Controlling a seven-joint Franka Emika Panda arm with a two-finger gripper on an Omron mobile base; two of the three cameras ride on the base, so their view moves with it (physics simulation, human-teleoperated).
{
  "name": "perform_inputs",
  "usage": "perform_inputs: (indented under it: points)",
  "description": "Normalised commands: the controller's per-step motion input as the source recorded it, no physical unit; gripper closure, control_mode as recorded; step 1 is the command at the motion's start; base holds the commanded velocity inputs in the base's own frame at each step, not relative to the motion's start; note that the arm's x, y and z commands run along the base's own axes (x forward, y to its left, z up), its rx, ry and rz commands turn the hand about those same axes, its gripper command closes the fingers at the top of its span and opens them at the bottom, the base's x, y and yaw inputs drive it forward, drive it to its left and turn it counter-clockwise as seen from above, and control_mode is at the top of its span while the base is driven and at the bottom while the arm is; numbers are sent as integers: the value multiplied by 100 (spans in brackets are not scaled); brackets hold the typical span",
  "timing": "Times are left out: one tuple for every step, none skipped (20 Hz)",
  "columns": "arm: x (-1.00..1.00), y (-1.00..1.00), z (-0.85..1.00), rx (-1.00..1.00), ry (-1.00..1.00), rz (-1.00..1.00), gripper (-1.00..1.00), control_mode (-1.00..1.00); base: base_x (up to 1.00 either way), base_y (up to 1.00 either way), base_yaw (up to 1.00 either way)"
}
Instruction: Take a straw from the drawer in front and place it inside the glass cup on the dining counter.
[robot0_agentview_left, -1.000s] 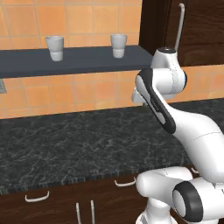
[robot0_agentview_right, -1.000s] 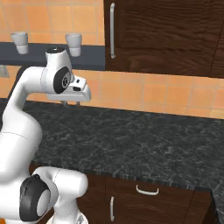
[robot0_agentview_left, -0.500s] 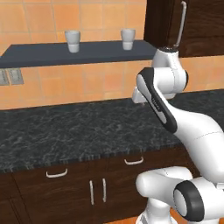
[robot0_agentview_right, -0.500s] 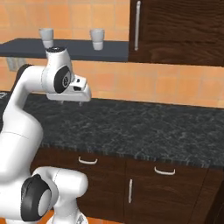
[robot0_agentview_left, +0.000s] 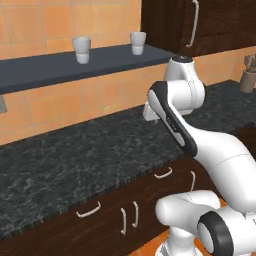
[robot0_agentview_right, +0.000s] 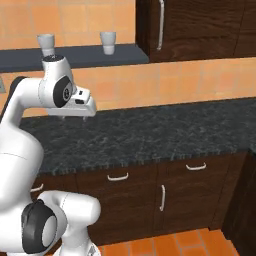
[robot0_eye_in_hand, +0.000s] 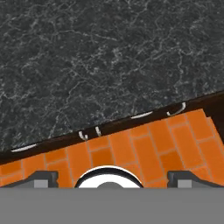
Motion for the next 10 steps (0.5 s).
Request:
perform_inputs:
  points:
    - [0, 0, 0, 0, 0, 0, -100, 100, -1, 68, -66]
    - [0, 0, 0, 0, 0, 0, -100, 100, -1, 68, -66]
    - [0, 0, 0, 0, 0, 0, -100, 100, -1, 67, -66]
    - [0, 0, 0, 0, 0, 0, -100, 100, -2, 66, -66]
    - [0, 0, 0, 0, 0, 0, -100, 100, -2, 67, -66]
    - [0, 0, 0, 0, 0, 0, -100, 100, -3, 67, -65]
    - [0, 0, 0, 0, 0, 0, -100, 100, -4, 69, -65]
    - [0, 0, 0, 0, 0, 0, -100, 100, -9, 70, -63]
    - [0, 0, 0, 0, 0, 0, -100, 100, -7, 73, -62]
    - [0, 0, 0, 0, 0, 0, -100, 100, -7, 71, -61]
